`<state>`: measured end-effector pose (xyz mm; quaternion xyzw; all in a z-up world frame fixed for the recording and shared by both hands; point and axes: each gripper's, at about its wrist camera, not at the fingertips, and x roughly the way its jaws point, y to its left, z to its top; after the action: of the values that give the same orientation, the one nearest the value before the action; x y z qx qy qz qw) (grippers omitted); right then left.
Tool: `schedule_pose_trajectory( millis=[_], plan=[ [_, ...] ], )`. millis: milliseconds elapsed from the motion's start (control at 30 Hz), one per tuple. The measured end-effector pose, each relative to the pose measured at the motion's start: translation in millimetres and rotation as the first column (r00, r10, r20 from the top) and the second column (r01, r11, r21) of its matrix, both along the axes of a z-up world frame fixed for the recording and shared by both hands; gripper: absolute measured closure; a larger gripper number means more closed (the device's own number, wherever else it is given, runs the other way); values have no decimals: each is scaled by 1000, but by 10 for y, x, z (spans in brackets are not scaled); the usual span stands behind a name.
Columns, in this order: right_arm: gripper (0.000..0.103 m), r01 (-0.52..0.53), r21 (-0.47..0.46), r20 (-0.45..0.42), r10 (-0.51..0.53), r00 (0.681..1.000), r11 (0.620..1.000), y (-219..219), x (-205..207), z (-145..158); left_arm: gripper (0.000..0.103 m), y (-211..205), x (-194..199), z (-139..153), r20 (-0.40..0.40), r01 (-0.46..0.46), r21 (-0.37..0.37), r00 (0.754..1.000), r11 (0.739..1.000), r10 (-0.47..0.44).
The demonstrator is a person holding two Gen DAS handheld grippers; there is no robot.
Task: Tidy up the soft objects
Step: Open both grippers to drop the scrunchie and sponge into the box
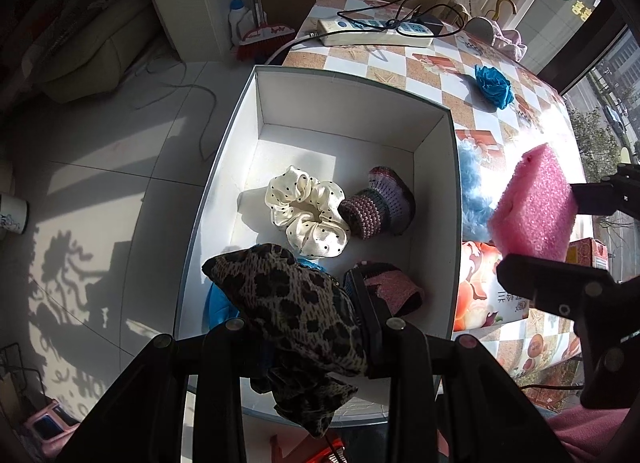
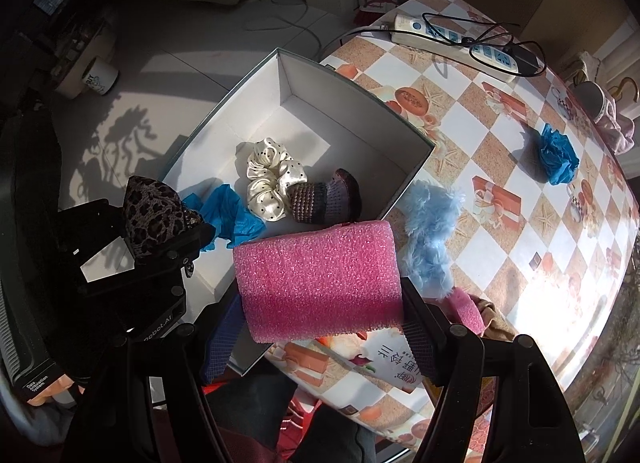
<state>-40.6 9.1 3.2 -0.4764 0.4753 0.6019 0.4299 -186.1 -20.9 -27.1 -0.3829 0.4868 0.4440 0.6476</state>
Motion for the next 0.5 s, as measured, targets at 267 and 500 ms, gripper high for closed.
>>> schedule_pose_trajectory(
  millis=[267,500],
  plan=[
    [29,-13,3,15,13,1000,1000,148,-70,-44,68,-3,-88,-56,-16,-26,-10,1000,1000,26],
    [29,-21,-9,22,21,1000,1000,194,-131,-97,68,-12,-88,-103,-20,-29,-21,999,999,29]
  ],
)
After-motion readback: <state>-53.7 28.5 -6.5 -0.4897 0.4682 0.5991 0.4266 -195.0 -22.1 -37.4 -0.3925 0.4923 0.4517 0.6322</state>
